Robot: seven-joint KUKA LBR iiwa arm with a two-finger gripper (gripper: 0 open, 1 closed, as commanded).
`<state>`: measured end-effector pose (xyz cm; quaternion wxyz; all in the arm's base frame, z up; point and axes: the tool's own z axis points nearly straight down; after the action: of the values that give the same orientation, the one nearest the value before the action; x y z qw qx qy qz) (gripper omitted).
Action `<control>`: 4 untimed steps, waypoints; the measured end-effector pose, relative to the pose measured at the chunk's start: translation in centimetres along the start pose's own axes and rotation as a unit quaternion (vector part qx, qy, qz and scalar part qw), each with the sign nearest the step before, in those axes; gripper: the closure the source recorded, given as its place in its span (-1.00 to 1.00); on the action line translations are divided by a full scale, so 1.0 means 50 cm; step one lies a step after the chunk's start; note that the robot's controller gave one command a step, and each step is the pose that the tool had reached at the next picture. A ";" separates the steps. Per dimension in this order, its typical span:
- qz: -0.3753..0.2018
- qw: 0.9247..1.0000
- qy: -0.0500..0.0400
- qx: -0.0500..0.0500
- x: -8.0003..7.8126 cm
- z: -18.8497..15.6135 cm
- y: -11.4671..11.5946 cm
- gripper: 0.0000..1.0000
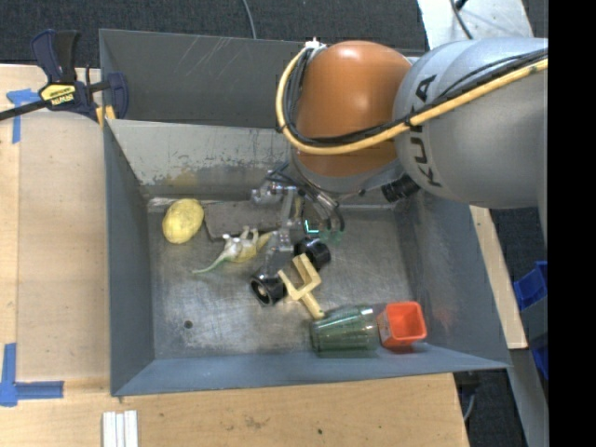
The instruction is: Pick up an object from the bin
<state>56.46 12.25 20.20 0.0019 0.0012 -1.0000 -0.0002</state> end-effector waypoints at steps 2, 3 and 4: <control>-0.015 1.000 -0.006 -0.005 -0.073 0.223 0.003 1.00; -0.015 1.000 -0.006 -0.005 -0.073 0.223 0.003 1.00; -0.015 1.000 -0.006 -0.005 -0.073 0.223 0.003 1.00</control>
Offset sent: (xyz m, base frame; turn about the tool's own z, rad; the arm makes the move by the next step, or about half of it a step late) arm 0.0282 -0.0045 -0.1320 -0.0242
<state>60.06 12.44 9.01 -0.0044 0.0157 -0.9999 -0.0052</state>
